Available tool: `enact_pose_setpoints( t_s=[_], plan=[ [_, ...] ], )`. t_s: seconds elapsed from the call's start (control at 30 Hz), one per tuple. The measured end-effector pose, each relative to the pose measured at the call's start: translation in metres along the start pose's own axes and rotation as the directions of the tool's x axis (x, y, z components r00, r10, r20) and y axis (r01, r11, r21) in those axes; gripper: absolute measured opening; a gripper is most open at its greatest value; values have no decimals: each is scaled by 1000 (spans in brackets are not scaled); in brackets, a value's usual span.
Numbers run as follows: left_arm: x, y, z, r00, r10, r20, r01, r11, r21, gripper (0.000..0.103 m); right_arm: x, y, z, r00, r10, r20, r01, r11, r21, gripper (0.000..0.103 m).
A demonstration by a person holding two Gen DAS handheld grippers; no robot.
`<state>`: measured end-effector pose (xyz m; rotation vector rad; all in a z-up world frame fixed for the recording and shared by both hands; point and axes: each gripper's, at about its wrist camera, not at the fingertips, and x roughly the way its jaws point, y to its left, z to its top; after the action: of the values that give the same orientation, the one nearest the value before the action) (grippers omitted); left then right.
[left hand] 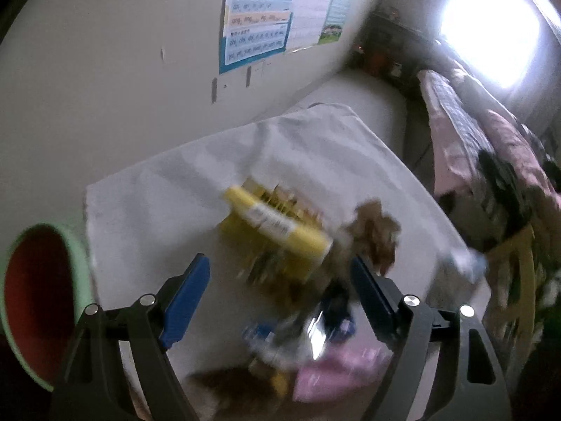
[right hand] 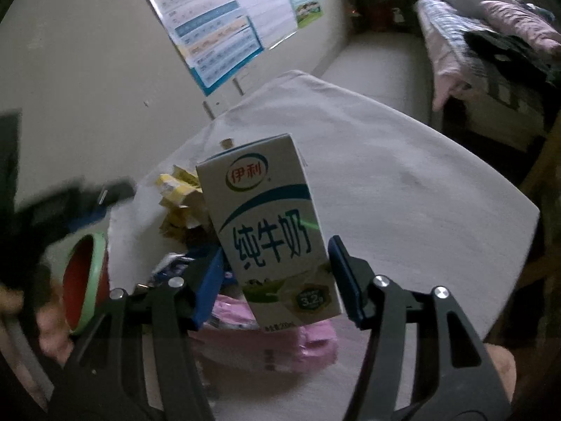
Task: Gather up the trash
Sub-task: 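Grasp the yellow snack box with the left tool while the right tool lifts the milk carton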
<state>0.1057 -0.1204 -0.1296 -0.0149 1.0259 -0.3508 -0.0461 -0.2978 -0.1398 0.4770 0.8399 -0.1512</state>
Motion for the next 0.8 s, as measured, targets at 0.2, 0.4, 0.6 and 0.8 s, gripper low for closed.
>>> enact_pose_setpoints(
  t_s=[0.2,0.4,0.6,0.8],
  plan=[
    [46,-11,26,997,1,-78,-8,996,-83,70,5,-16,-8,1000,4,-10,-4,1000,16,57],
    [71,-1,31,988,69,-136,-90,984,-155,66,10,-30,-12,1000,16,-18,-15,999,41,57],
    [89,10,21,976,70,-205,-113,973,-203,54,6,-34,-12,1000,14,16,-14,999,43,57],
    [80,1,23,983,55,-174,-87,980,-179,23,4,-32,-13,1000,9,27,-10,999,33,56]
  ],
)
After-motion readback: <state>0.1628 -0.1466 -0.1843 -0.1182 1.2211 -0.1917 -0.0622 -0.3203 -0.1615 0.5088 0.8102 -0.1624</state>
